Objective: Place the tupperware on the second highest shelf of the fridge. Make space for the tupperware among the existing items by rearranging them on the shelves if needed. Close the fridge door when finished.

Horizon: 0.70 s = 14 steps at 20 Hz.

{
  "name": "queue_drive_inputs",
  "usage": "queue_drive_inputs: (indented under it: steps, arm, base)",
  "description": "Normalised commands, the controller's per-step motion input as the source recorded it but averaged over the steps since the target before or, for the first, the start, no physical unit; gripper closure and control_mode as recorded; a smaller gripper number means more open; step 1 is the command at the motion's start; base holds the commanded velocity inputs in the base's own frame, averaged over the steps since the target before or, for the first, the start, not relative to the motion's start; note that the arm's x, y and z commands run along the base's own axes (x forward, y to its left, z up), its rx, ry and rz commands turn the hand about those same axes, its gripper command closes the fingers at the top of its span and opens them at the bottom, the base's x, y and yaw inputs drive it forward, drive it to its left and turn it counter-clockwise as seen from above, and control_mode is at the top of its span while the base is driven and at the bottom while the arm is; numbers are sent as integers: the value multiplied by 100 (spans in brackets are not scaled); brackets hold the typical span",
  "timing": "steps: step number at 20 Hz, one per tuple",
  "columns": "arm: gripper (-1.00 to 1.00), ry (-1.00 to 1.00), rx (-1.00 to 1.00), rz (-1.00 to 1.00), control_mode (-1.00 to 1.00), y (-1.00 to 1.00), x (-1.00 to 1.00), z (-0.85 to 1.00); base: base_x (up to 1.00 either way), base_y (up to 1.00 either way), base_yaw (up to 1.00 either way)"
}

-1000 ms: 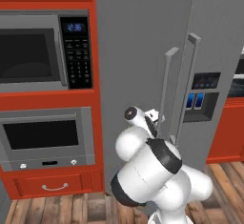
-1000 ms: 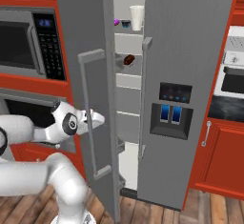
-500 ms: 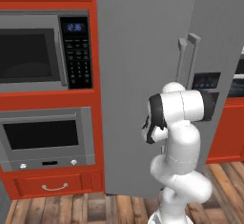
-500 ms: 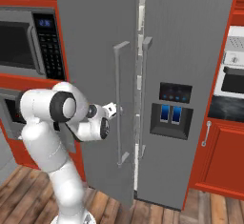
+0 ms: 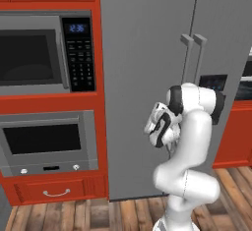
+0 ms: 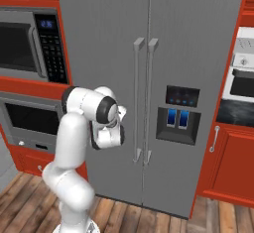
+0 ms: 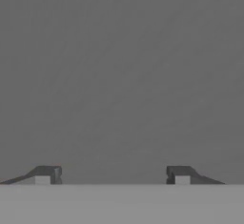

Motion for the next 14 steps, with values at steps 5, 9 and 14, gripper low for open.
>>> queue_drive_inputs:
  steps: [5, 9, 14]
  arm:
    - [-100, -7, 0, 36, -100, 0, 98, 76]
    - [-100, -3, -7, 28, -100, 0, 67, 100]
    - [-100, -16, -14, 20, -100, 20, 12, 86]
  base:
    - [0, 0, 0]
    - [0, 0, 0]
    - [0, 0, 0]
